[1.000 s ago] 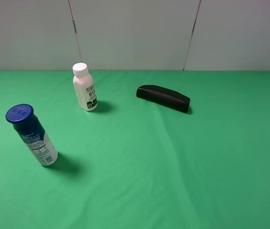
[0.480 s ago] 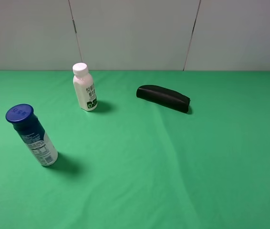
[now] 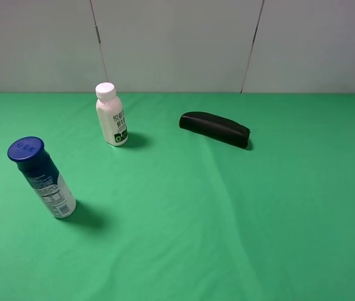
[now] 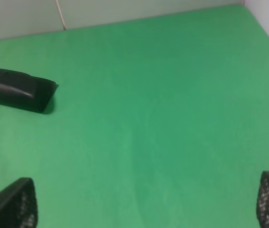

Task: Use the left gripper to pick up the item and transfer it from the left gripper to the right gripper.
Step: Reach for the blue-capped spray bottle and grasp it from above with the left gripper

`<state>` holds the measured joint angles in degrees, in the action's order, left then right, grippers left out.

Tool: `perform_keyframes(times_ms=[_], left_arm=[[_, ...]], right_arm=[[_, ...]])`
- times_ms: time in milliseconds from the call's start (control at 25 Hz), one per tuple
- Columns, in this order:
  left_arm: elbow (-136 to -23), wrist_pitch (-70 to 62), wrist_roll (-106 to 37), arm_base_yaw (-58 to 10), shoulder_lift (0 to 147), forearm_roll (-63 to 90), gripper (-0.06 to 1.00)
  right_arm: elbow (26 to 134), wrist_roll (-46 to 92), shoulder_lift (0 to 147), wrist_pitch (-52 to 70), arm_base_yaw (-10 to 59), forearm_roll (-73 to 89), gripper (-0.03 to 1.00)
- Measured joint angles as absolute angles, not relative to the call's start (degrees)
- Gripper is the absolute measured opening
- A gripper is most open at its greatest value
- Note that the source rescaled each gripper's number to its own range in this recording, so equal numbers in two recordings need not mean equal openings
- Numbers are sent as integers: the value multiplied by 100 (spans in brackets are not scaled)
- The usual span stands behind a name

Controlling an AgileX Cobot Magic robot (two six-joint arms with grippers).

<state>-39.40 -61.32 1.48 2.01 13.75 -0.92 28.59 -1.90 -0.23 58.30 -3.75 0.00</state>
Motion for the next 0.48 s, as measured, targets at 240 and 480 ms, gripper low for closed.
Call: perform_keyframes(times_ms=[240,480], left_arm=[[-4449,-6138,-83,201,2668,403,100],[-4865,-6160,-132,175,3839,858,100]], right_arm=[[2859,-190,-23,5823,-375,0,100],[2859,-190,-23,5823,-375,0,100]])
